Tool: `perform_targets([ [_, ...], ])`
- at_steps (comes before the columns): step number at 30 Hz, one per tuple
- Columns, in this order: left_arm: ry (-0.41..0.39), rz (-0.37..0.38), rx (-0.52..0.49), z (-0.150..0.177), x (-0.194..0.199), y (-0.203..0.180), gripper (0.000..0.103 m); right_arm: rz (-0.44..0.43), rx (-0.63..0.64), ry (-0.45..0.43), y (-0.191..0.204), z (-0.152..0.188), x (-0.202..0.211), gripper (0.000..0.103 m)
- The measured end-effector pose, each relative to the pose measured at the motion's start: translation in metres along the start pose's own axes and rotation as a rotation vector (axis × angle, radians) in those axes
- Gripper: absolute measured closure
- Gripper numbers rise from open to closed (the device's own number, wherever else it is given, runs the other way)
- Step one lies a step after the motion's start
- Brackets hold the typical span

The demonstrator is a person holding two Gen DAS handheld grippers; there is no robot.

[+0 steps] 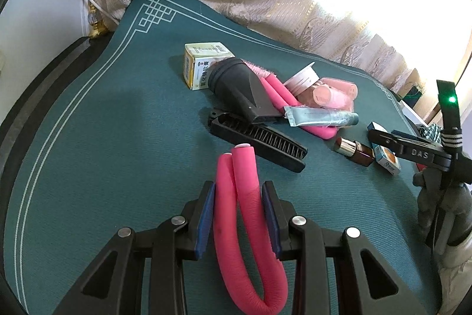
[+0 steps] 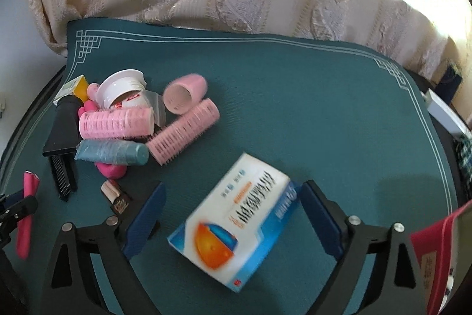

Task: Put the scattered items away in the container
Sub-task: 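Grasp the blue-white medicine box with the right gripper and lift it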

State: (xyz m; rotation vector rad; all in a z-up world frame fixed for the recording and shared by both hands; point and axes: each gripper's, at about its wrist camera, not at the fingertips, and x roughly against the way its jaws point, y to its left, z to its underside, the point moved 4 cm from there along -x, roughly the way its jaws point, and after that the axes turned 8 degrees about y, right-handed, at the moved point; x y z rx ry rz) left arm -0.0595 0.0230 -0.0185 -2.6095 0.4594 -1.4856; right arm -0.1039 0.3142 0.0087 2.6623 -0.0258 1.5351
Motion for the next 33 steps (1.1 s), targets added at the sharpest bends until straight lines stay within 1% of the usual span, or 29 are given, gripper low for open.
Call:
perform_targets([
  [4, -0.005, 0.000, -0.002, 0.000, 0.001, -0.002, 0.069, 0.011, -0.053, 0.011, -0.008, 0.012, 0.004, 0.009],
  [8, -0.007, 0.002, -0.008, 0.000, 0.001, -0.004, 0.069, 0.018, -0.048, 0.049, -0.002, 0.019, -0.006, 0.009],
  [9, -0.009, 0.002, -0.009, 0.000, 0.002, -0.005, 0.069, 0.031, -0.037, 0.044, 0.001, 0.019, -0.007, 0.012],
  [10, -0.011, 0.003, -0.009, 0.000, 0.002, -0.005, 0.069, 0.045, -0.017, 0.037, 0.006, 0.019, -0.007, 0.023],
  [11, -0.013, 0.003, -0.008, 0.000, 0.003, -0.005, 0.069, 0.063, 0.000, 0.027, 0.009, 0.020, -0.005, 0.030],
  [12, -0.014, 0.004, -0.008, 0.000, 0.003, -0.005, 0.069, 0.066, 0.004, 0.020, 0.011, 0.022, -0.004, 0.035],
  [13, -0.017, 0.005, -0.007, 0.000, 0.004, -0.005, 0.069, 0.058, -0.001, 0.016, 0.011, 0.023, -0.003, 0.036],
  [15, -0.021, 0.004, -0.007, 0.000, 0.005, -0.006, 0.069, 0.049, -0.016, 0.006, 0.009, 0.027, 0.000, 0.037],
  [18, -0.026, 0.005, -0.007, 0.000, 0.006, -0.007, 0.069, 0.001, -0.066, -0.016, 0.003, 0.037, 0.011, 0.038],
  [25, -0.028, 0.006, 0.006, 0.001, 0.006, -0.009, 0.069, -0.038, -0.087, -0.113, -0.001, 0.063, 0.060, 0.039],
  [30, -0.043, 0.037, 0.006, 0.010, 0.018, -0.028, 0.069, -0.048, -0.108, -0.168, -0.014, 0.082, 0.092, 0.042],
  [33, -0.041, 0.065, -0.013, 0.016, 0.022, -0.044, 0.069, -0.055, -0.107, -0.181, -0.017, 0.091, 0.104, 0.043],
])
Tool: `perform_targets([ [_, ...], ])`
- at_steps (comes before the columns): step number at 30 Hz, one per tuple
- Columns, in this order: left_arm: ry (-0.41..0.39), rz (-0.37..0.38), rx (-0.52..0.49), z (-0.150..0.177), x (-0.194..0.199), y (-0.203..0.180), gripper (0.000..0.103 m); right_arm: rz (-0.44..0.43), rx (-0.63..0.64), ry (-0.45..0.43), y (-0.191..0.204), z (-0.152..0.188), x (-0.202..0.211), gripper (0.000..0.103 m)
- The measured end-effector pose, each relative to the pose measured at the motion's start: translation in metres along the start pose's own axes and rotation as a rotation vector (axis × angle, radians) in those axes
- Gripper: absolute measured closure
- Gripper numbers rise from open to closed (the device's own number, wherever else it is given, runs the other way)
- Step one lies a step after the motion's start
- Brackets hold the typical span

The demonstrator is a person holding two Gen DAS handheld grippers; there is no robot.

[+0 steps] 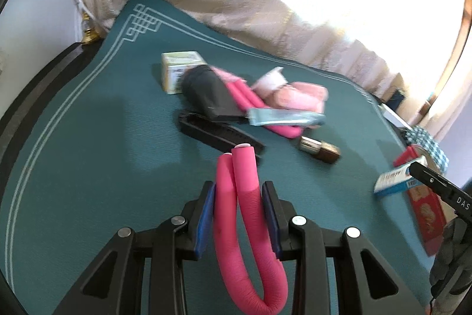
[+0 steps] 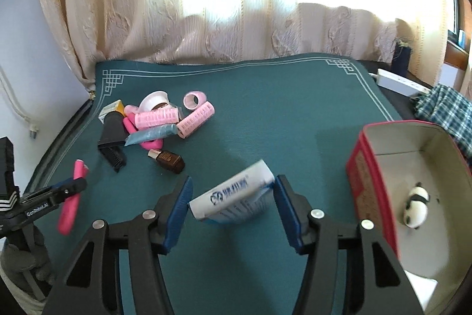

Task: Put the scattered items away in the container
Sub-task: 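Grasp the blue-white medicine box with the right gripper and lift it, then lower the medicine box into the tin with the right gripper while the left drops the pink curler in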

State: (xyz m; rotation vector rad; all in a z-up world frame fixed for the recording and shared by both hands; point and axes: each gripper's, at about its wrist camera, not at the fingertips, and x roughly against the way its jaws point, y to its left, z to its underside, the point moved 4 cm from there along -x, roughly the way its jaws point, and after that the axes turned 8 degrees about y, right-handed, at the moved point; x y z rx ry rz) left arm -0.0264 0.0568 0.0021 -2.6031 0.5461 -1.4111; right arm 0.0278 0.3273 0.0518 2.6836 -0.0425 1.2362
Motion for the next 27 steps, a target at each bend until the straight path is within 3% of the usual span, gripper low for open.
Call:
perform_targets([
  [3, 0.008, 0.031, -0.017, 0.005, 0.003, -0.017, 0.069, -0.043, 0.006, 0.017, 0.000, 0.011, 0.002, 0.060],
  [5, 0.007, 0.034, -0.027, 0.008, 0.006, -0.026, 0.069, -0.067, 0.022, 0.050, 0.002, 0.022, -0.002, 0.059],
  [8, 0.007, 0.033, -0.038, 0.011, 0.011, -0.033, 0.069, -0.052, 0.043, 0.051, 0.003, 0.035, -0.002, 0.047],
  [10, 0.008, 0.032, -0.045, 0.013, 0.013, -0.037, 0.069, -0.064, 0.036, 0.065, 0.000, 0.042, -0.005, 0.020],
  [20, 0.010, 0.039, -0.066, 0.021, 0.019, -0.052, 0.069, -0.099, -0.025, 0.150, -0.005, 0.049, -0.024, 0.019],
  [27, 0.015, 0.041, -0.062, 0.024, 0.020, -0.050, 0.069, -0.076, 0.087, 0.213, 0.019, 0.055, -0.038, 0.016],
])
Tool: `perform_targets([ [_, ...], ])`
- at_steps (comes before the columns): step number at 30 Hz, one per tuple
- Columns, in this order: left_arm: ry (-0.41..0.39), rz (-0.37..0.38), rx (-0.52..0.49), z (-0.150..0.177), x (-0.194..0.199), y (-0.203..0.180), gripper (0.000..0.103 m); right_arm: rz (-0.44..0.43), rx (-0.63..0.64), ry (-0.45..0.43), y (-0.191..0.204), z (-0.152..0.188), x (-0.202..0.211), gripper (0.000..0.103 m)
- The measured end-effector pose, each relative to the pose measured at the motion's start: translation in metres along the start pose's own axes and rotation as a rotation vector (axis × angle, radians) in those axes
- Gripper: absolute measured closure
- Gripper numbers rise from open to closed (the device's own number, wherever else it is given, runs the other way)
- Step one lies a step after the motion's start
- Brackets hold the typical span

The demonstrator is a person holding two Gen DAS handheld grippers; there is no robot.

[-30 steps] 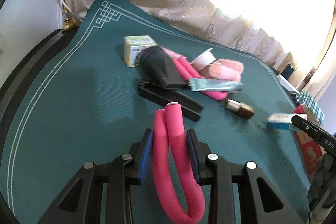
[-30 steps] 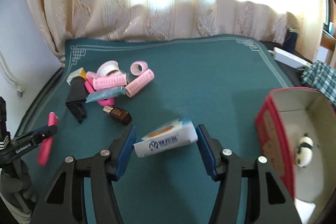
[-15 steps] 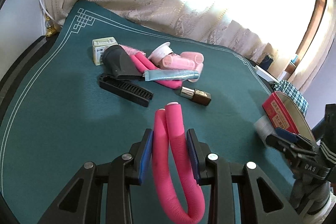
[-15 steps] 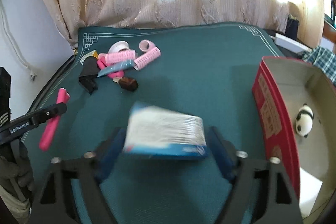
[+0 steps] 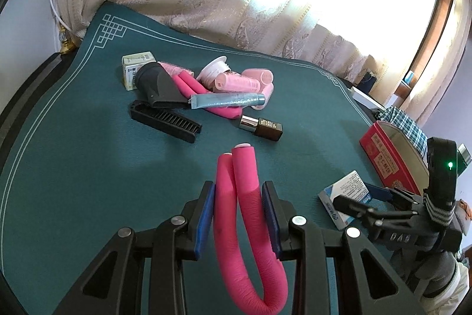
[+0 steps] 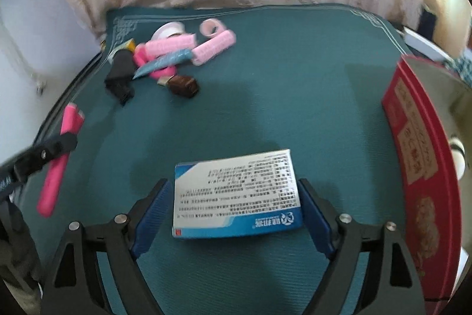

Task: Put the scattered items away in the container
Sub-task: 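Lower the medicine box into the tin with the right gripper while the left drops the pink curler in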

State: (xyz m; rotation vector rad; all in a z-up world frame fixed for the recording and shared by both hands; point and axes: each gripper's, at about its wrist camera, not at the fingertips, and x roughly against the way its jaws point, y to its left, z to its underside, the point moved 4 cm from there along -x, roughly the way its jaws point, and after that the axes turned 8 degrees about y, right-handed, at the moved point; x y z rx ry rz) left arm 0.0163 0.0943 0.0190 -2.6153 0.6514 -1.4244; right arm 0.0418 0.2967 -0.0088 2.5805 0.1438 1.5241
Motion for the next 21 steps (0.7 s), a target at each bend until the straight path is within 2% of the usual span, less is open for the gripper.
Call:
perform_targets([
  [6, 0.005, 0.008, 0.011, 0.001, -0.002, 0.002, 0.069, 0.103, 0.086, 0.014, 0.012, 0.005, -0.007, 0.015],
  [10, -0.001, 0.011, 0.000, 0.001, 0.002, -0.002, 0.069, 0.106, 0.073, -0.001, 0.008, 0.005, -0.004, 0.016],
  [15, -0.008, 0.010, -0.030, -0.001, 0.008, -0.014, 0.069, 0.045, 0.022, -0.103, 0.003, 0.007, 0.027, 0.016],
  [21, -0.018, 0.021, -0.101, -0.007, 0.015, -0.046, 0.069, 0.076, -0.029, -0.258, -0.015, 0.006, 0.083, 0.016],
])
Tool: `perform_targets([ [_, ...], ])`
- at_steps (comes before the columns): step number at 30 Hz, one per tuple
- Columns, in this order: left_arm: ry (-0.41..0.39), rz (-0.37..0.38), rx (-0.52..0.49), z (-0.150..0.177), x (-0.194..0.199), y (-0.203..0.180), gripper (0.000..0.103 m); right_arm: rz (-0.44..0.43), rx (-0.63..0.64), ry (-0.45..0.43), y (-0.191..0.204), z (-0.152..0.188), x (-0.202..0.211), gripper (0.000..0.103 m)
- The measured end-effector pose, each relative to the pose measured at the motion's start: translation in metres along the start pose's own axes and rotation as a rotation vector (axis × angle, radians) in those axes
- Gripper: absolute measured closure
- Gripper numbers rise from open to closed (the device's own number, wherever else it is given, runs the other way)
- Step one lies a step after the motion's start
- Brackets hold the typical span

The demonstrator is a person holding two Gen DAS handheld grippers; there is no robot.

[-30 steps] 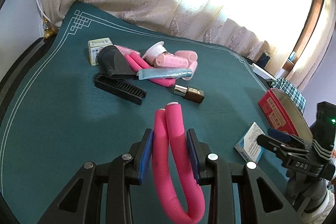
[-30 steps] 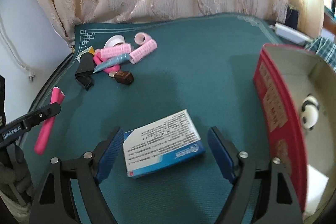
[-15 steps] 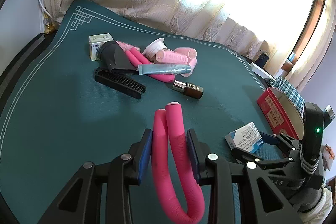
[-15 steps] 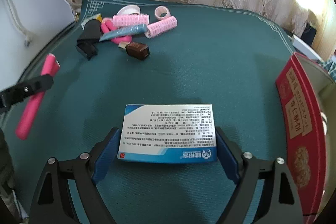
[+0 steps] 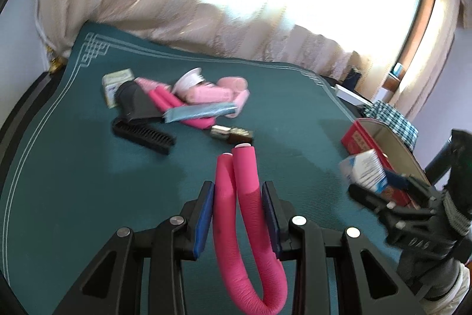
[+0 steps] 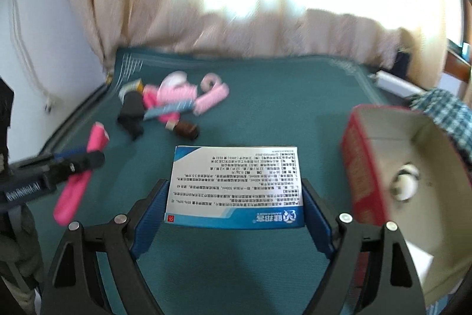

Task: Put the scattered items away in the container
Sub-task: 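Lower the medicine box into the tin with the right gripper while the left drops the pink curler in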

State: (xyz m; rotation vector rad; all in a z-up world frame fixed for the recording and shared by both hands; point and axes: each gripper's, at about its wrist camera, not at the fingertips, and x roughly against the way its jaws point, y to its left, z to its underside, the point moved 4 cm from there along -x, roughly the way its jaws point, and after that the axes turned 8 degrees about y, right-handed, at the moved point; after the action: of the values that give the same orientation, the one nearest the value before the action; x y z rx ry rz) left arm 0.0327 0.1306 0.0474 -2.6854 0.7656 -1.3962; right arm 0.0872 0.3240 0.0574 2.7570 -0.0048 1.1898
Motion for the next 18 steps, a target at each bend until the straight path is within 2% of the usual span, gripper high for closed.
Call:
perform_targets([
  [4, -0.001, 0.010, -0.060, -0.005, 0.002, -0.030, 0.069, 0.059, -0.063, -0.092, -0.035, -0.002, 0.036, 0.016],
  [8, 0.013, 0.047, -0.116, -0.011, -0.002, -0.065, 0.069, 0.128, -0.139, -0.144, -0.080, 0.005, 0.062, 0.016],
  [13, 0.028, 0.102, -0.192, -0.021, -0.011, -0.117, 0.069, 0.202, -0.246, -0.147, -0.138, 0.025, 0.080, 0.016],
  [18, 0.045, 0.177, -0.284, -0.030, -0.021, -0.180, 0.069, 0.227, -0.299, -0.138, -0.170, 0.040, 0.088, 0.016],
])
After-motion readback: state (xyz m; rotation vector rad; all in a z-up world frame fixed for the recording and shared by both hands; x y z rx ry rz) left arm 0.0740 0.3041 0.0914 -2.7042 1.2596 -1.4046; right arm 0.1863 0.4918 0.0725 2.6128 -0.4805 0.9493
